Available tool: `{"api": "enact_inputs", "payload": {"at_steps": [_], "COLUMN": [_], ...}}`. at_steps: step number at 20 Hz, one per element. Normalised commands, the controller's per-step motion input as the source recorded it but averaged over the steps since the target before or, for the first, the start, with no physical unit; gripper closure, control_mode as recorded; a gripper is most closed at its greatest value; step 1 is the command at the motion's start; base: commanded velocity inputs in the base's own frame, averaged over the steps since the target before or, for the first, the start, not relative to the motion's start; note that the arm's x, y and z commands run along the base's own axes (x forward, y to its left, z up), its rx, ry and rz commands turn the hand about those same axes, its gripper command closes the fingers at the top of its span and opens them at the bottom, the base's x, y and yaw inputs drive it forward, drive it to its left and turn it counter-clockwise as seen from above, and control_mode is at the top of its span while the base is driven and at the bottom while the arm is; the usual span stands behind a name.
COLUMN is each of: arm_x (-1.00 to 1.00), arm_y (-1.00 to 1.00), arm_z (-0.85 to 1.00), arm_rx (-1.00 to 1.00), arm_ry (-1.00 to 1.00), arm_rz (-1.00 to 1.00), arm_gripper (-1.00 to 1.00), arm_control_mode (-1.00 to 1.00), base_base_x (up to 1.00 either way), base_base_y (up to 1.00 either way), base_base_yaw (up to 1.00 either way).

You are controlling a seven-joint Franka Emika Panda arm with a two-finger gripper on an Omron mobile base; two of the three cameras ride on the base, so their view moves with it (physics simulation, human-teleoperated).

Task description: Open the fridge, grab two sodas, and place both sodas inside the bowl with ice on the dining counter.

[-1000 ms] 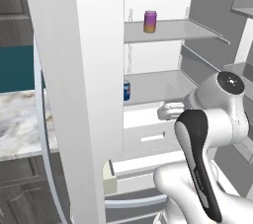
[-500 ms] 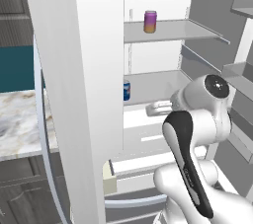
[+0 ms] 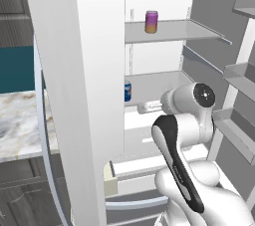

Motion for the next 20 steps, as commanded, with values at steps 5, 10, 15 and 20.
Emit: {"api": "enact_inputs", "payload": {"at_steps": [5,10,15,20], "arm_x": [0.32,0.22,0.46,0.55], "arm_y": [0.05,0.0,0.01,0.01], "arm_z": [-0.2,-0.04,-0.01,0.0], "arm_rx": [0.0,0.0,0.0,0.0], "arm_ry": [0.0,0.0,0.0,0.0], "arm_rz": [0.03,0.0,0.0,0.0], "arm_gripper": [-1.0,-1.0,-1.0,-1.0], "arm_control_mode": [-1.0,-1.0,-1.0,-1.0], "base_base_x": [0.0,0.0,0.0,0.0], "base_base_y": [0.0,0.0,0.0,0.0], "base_base_yaw": [0.0,0.0,0.0,0.0]}}
